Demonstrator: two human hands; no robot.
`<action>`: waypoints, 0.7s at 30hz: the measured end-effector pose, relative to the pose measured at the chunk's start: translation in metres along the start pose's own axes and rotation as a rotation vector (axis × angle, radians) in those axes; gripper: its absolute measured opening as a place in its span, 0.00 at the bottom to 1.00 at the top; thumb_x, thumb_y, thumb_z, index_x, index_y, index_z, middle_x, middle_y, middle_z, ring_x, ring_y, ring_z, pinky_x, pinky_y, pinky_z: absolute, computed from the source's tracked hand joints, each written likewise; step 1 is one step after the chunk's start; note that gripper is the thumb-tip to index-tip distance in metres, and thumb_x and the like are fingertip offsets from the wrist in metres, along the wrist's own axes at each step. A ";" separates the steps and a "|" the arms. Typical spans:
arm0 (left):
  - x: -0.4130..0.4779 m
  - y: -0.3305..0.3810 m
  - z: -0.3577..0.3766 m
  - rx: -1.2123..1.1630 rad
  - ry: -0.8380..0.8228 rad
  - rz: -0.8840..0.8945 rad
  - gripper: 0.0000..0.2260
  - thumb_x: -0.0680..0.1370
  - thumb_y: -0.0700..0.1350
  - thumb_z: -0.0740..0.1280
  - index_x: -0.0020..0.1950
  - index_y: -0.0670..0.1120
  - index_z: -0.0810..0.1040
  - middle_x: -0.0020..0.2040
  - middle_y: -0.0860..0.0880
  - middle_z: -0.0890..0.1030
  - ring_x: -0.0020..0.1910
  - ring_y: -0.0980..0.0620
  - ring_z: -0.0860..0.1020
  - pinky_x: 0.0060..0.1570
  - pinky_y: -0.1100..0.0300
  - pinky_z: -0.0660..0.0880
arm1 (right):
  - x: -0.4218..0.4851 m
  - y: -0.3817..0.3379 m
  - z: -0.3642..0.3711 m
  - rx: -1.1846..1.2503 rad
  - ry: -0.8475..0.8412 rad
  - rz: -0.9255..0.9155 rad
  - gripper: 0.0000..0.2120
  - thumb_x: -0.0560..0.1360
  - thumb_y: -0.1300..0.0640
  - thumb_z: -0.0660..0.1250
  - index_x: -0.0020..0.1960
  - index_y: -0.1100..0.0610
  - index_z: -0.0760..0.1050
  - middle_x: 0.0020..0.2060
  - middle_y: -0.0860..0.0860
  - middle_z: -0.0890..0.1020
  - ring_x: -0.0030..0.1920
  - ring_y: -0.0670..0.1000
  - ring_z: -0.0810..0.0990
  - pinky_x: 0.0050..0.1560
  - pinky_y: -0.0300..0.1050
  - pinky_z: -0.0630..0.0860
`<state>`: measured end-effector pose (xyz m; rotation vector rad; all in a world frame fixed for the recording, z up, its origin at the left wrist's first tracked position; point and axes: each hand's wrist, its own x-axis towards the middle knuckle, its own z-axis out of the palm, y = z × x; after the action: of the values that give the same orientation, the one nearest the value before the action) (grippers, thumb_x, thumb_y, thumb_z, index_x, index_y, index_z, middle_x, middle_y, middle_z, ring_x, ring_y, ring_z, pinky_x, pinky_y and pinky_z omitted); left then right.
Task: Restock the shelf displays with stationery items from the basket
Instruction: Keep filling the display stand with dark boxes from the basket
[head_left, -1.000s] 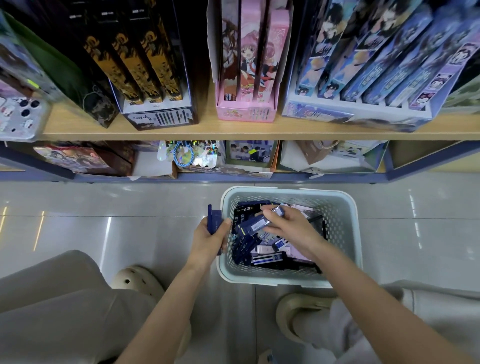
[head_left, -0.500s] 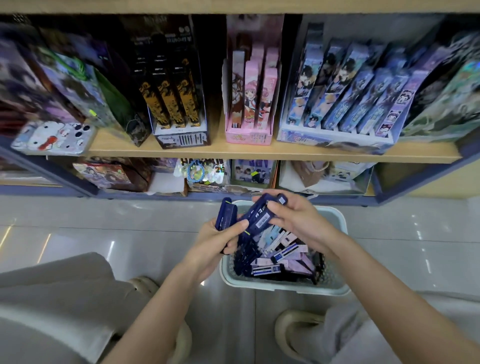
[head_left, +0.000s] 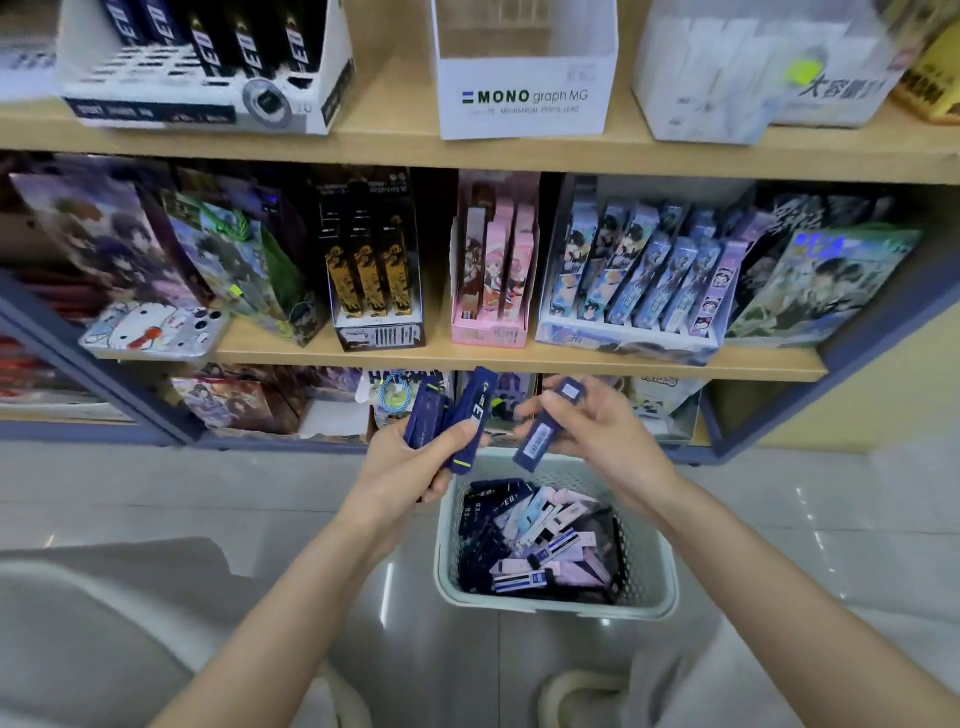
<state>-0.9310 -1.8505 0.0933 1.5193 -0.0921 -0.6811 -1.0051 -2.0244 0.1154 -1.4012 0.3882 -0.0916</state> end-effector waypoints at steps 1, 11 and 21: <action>-0.001 0.007 -0.002 -0.002 0.010 0.020 0.08 0.74 0.45 0.70 0.38 0.42 0.79 0.32 0.44 0.79 0.21 0.56 0.61 0.20 0.67 0.58 | -0.002 -0.004 0.003 -0.080 0.010 -0.018 0.04 0.80 0.60 0.58 0.52 0.59 0.71 0.39 0.51 0.82 0.34 0.47 0.82 0.39 0.39 0.79; -0.008 0.083 -0.039 0.078 0.081 0.146 0.09 0.77 0.44 0.69 0.47 0.38 0.78 0.25 0.49 0.74 0.19 0.56 0.62 0.20 0.67 0.60 | -0.003 -0.049 0.041 -0.604 -0.191 -0.068 0.18 0.81 0.53 0.55 0.70 0.44 0.60 0.57 0.41 0.73 0.55 0.41 0.74 0.54 0.33 0.64; -0.002 0.151 -0.081 0.059 0.122 0.350 0.08 0.76 0.46 0.69 0.45 0.41 0.81 0.25 0.52 0.77 0.20 0.57 0.64 0.21 0.67 0.62 | 0.020 -0.113 0.087 -0.618 -0.154 -0.263 0.08 0.81 0.61 0.57 0.45 0.56 0.73 0.31 0.46 0.81 0.26 0.42 0.74 0.31 0.34 0.71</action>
<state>-0.8417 -1.7928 0.2279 1.5485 -0.2802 -0.3077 -0.9406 -1.9682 0.2307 -2.0518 0.0976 -0.0802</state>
